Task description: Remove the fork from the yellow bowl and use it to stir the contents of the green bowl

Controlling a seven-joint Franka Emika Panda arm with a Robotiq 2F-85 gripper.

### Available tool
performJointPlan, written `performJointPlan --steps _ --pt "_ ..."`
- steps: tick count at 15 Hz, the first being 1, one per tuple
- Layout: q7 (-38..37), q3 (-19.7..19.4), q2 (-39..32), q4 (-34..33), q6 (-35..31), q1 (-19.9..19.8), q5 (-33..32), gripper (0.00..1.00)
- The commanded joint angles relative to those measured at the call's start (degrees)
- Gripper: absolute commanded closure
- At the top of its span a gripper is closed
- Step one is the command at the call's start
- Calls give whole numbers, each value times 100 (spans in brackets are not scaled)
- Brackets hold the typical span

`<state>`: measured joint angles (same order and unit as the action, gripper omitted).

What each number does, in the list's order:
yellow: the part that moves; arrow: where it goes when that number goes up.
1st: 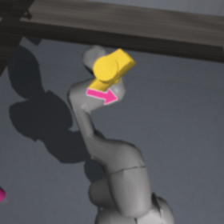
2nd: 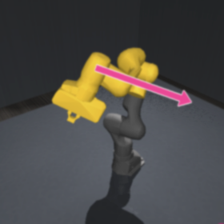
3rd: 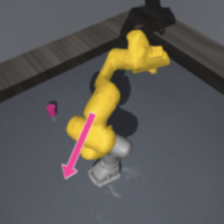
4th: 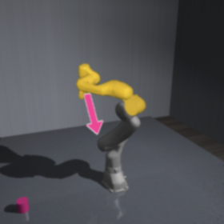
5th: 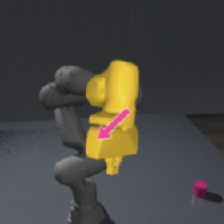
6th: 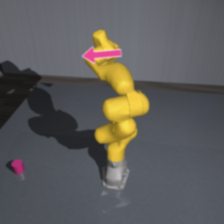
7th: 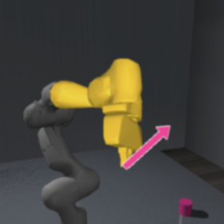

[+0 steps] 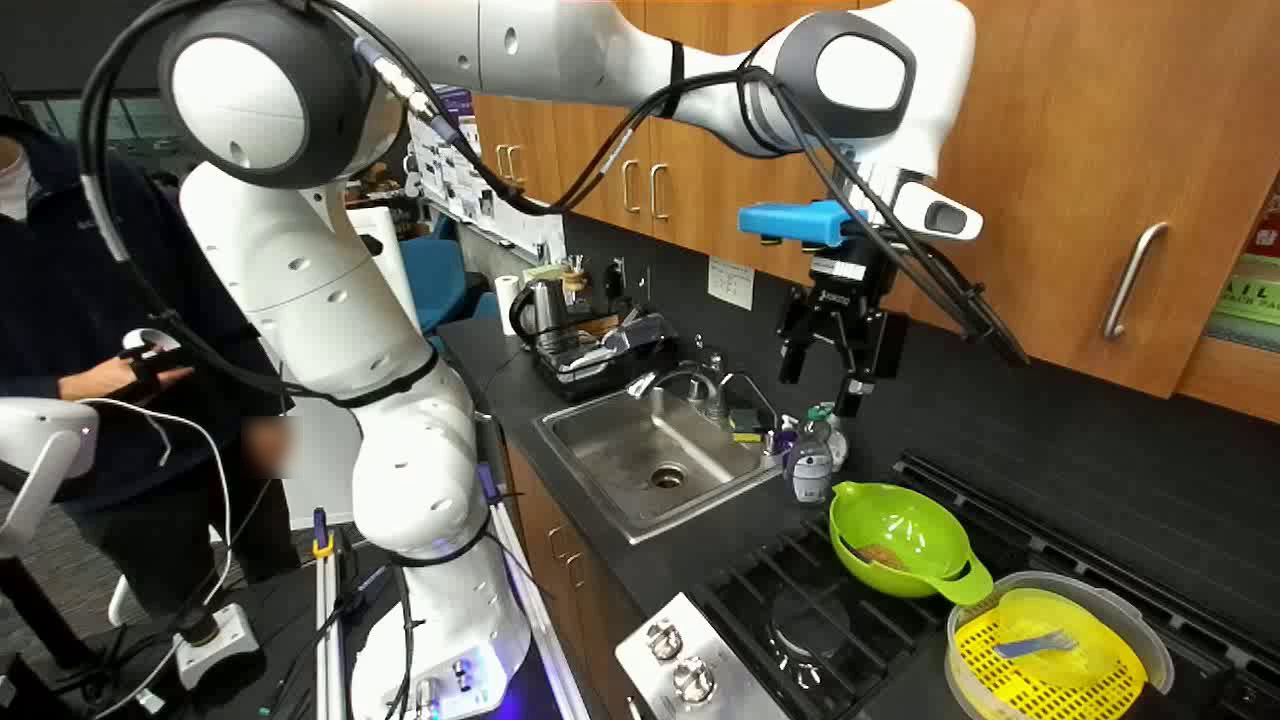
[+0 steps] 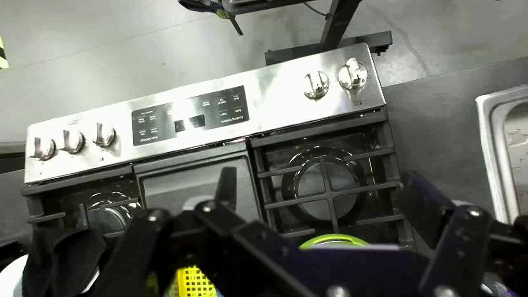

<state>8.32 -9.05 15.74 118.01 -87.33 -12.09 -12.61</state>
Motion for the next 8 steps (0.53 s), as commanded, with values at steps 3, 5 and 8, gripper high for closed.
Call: performJointPlan --steps 3,5,8 --pt "-471 -126 -361 -287 235 -18 -46 0" --pt "-630 -374 -468 -367 256 -179 55 0" --pt "-803 -779 -599 -436 218 -470 177 0"
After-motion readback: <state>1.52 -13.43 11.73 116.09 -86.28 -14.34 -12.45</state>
